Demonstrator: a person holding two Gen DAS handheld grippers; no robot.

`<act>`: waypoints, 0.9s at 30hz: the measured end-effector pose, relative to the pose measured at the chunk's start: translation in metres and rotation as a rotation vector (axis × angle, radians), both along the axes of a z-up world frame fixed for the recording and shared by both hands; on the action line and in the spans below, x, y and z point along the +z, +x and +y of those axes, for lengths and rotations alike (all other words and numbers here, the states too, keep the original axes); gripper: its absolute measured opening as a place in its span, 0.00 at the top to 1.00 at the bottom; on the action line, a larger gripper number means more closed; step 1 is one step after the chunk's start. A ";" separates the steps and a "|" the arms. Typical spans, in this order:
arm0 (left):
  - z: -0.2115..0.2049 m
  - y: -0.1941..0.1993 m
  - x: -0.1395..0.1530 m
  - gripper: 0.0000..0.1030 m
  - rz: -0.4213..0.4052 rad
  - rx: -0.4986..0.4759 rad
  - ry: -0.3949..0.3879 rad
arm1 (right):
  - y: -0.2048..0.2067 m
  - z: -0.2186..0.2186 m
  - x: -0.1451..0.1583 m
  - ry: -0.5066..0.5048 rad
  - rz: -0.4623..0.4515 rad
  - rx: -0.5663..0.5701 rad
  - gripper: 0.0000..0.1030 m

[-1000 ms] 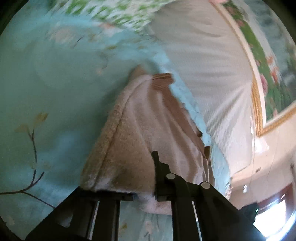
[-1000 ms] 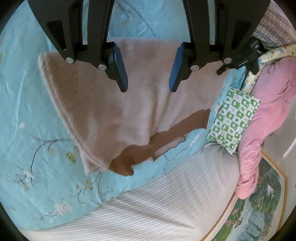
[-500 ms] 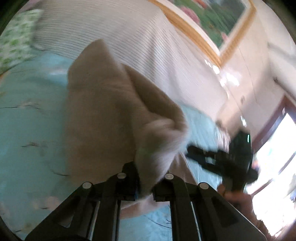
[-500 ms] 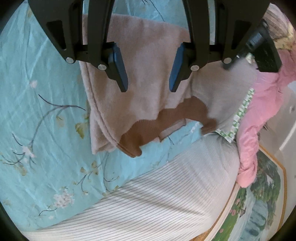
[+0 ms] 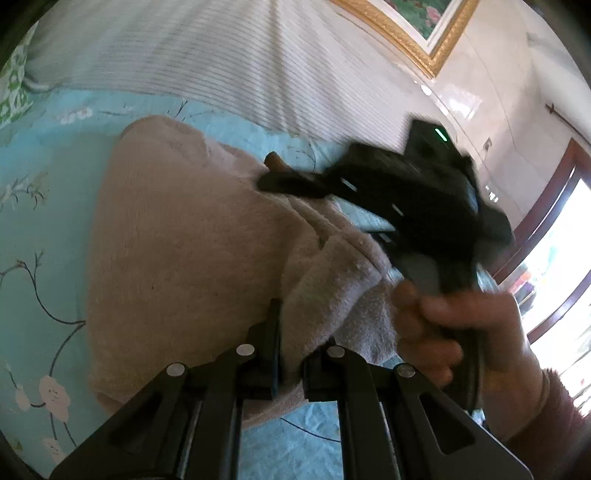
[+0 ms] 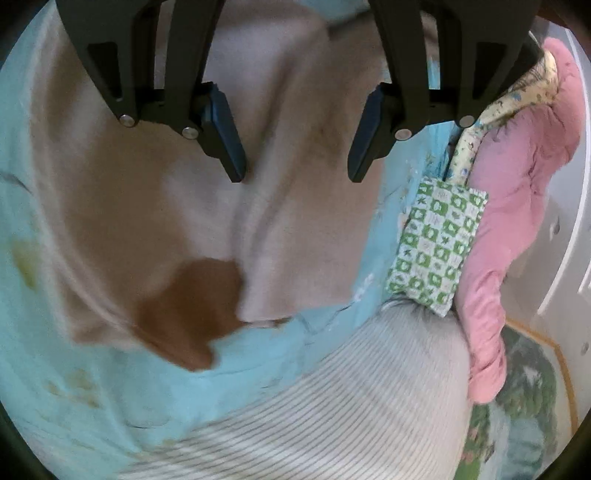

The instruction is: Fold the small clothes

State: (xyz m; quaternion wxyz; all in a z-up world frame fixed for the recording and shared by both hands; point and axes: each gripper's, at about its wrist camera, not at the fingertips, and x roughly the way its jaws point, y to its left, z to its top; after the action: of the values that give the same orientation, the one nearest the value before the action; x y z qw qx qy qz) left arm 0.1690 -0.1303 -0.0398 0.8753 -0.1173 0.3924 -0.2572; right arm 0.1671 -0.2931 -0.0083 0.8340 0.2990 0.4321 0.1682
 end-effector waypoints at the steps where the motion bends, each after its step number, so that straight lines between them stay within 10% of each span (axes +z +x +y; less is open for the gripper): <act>1: -0.001 -0.001 0.002 0.94 -0.005 0.000 0.008 | 0.008 0.006 0.001 -0.002 -0.001 0.017 0.52; 4: -0.005 -0.006 0.011 0.94 -0.018 -0.003 0.018 | 0.032 0.013 0.001 -0.045 0.042 0.012 0.85; 12: -0.052 -0.011 0.045 0.94 -0.093 -0.098 0.002 | 0.003 -0.009 0.074 -0.129 -0.147 0.017 0.86; 27: -0.101 0.009 -0.019 0.89 0.038 -0.151 0.064 | -0.007 -0.071 0.017 -0.252 -0.023 -0.080 0.86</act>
State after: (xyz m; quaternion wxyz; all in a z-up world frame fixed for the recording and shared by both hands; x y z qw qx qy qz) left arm 0.1779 -0.2311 -0.0590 0.8491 -0.0642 0.4248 -0.3073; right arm 0.1606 -0.3636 0.0083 0.8760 0.2067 0.4279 0.0825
